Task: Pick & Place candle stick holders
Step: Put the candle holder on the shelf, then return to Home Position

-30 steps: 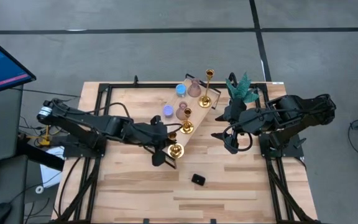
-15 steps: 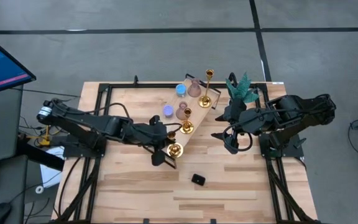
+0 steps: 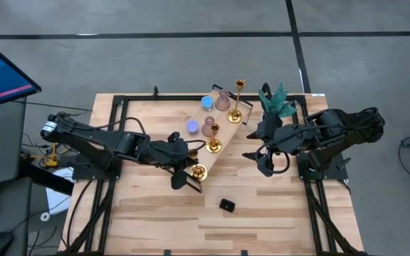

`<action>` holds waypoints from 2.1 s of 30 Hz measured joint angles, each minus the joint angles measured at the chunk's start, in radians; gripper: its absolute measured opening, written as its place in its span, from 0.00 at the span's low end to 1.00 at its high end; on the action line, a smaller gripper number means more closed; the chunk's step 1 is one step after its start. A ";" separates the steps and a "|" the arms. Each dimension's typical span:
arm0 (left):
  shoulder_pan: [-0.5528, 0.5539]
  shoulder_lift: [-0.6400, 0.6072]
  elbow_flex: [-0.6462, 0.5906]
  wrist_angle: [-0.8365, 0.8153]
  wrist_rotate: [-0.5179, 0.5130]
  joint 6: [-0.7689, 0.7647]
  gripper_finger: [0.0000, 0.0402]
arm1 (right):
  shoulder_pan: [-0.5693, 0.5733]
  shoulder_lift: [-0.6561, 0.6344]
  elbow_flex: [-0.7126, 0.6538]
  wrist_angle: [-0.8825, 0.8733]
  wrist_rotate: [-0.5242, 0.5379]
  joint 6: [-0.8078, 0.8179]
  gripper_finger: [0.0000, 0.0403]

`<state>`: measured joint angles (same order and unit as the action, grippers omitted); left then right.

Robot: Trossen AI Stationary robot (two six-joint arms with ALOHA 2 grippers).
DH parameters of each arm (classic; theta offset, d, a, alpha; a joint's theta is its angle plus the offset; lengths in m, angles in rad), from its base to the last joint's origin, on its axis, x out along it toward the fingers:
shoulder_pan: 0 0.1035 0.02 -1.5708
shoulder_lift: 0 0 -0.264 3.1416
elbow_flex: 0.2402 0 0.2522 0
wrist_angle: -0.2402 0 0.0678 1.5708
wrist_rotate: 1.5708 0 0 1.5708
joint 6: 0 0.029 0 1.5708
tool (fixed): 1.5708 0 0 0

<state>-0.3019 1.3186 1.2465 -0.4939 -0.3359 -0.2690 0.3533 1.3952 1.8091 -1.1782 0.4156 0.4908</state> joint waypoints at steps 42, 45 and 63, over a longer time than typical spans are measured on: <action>0.003 -0.073 0.000 -0.108 0.069 -0.028 0.46 | 0.125 0.000 0.000 -0.027 0.000 0.008 0.72; 0.000 -0.121 0.000 -0.107 0.069 -0.080 0.47 | 0.125 0.000 0.000 -0.012 -0.001 0.008 0.72; 0.000 -0.737 0.000 0.063 -0.057 0.121 0.02 | -0.086 -0.221 0.352 0.078 0.041 -0.558 0.72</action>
<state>-0.3019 0.5816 1.2461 -0.4309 -0.3925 -0.1476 0.2673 1.1741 2.1616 -1.1004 0.4561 -0.0670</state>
